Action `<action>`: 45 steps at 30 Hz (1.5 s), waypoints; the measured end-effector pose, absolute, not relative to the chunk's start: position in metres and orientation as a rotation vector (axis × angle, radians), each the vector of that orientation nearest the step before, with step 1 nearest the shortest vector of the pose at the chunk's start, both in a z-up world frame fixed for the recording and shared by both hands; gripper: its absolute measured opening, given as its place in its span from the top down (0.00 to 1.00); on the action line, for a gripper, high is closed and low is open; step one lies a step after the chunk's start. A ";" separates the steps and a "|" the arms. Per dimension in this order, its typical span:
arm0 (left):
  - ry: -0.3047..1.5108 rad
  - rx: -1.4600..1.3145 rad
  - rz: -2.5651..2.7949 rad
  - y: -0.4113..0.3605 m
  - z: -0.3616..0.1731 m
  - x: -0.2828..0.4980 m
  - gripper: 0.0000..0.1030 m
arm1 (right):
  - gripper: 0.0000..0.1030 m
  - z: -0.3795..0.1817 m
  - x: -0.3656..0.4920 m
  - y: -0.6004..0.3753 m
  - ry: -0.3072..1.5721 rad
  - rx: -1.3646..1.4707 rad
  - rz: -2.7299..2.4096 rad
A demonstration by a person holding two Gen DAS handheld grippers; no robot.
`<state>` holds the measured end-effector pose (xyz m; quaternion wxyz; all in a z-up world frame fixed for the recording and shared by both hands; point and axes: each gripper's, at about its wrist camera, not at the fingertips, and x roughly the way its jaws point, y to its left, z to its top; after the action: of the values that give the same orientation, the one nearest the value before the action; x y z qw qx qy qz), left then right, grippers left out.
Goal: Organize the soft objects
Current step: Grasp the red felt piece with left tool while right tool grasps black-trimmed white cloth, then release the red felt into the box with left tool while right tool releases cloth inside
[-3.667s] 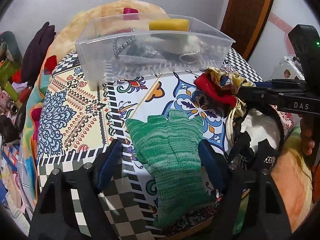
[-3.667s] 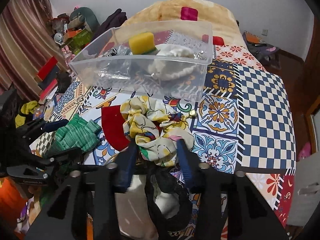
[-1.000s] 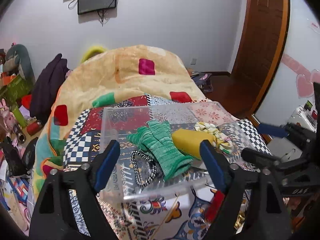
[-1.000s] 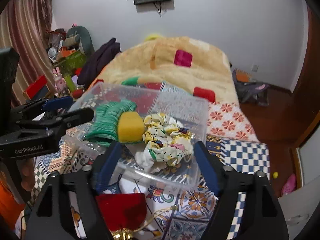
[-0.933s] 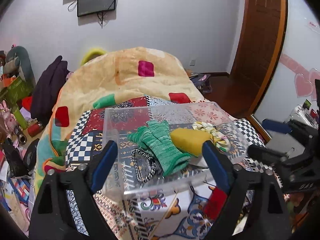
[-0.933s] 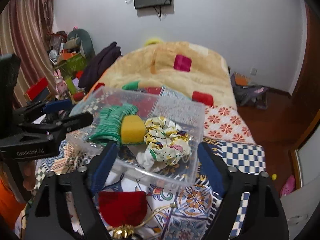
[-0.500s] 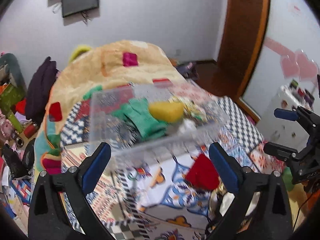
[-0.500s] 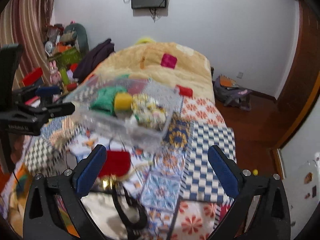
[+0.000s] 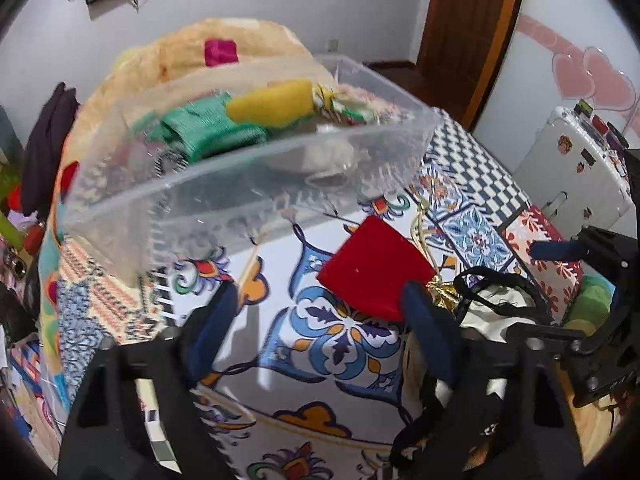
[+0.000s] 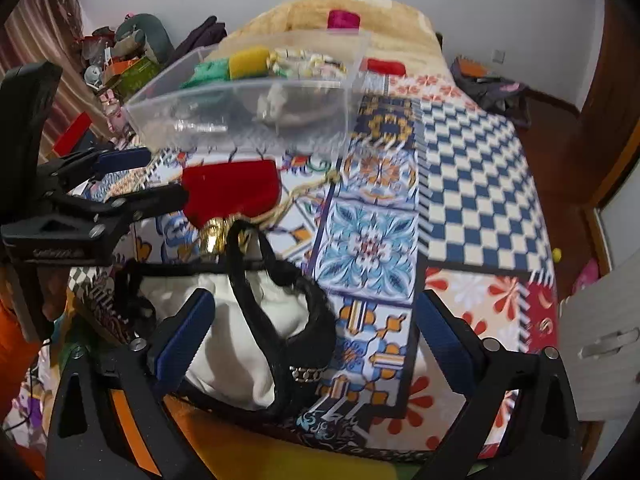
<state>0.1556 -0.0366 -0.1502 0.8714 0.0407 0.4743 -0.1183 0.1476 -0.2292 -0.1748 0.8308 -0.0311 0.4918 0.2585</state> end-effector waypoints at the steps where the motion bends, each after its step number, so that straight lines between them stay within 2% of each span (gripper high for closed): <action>1: 0.999 0.080 -0.249 -0.038 -0.153 0.158 0.27 | 0.14 -0.177 0.148 -0.229 1.057 -0.062 0.559; 4: 1.020 0.063 -0.268 -0.042 -0.160 0.164 0.37 | 0.27 -0.182 0.146 -0.225 1.080 -0.068 0.586; 7: 1.040 0.047 -0.309 -0.045 -0.165 0.168 0.54 | 0.48 -0.185 0.143 -0.220 1.094 -0.086 0.620; 8: 1.044 0.047 -0.318 -0.047 -0.166 0.170 0.60 | 0.50 -0.185 0.142 -0.218 1.087 -0.100 0.617; 10: 1.042 0.046 -0.329 -0.049 -0.166 0.170 0.63 | 0.56 -0.184 0.136 -0.215 1.067 -0.124 0.615; 11: 1.037 0.047 -0.334 -0.050 -0.166 0.170 0.69 | 0.63 -0.184 0.135 -0.214 1.058 -0.133 0.611; 12: 1.036 0.050 -0.341 -0.051 -0.166 0.170 0.80 | 0.68 -0.183 0.133 -0.213 1.051 -0.137 0.614; 14: 1.034 0.054 -0.353 -0.051 -0.165 0.168 0.91 | 0.78 -0.182 0.132 -0.212 1.041 -0.135 0.618; 16: 1.011 0.052 -0.358 -0.050 -0.161 0.164 0.93 | 0.82 -0.177 0.129 -0.211 1.012 -0.142 0.606; 20: 0.943 0.046 -0.347 -0.044 -0.145 0.153 0.97 | 0.84 -0.161 0.128 -0.213 0.945 -0.146 0.580; 35: 0.649 0.001 -0.216 0.002 -0.053 0.124 0.97 | 0.84 -0.093 0.156 -0.217 0.713 -0.093 0.537; 45: 0.563 -0.059 -0.160 0.034 -0.016 0.142 0.97 | 0.84 -0.050 0.178 -0.205 0.558 -0.030 0.538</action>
<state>0.1421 0.0336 -0.0160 0.9570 -0.0289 0.2777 -0.0790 0.1781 -0.2047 -0.0499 0.9258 -0.0148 0.2718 0.2623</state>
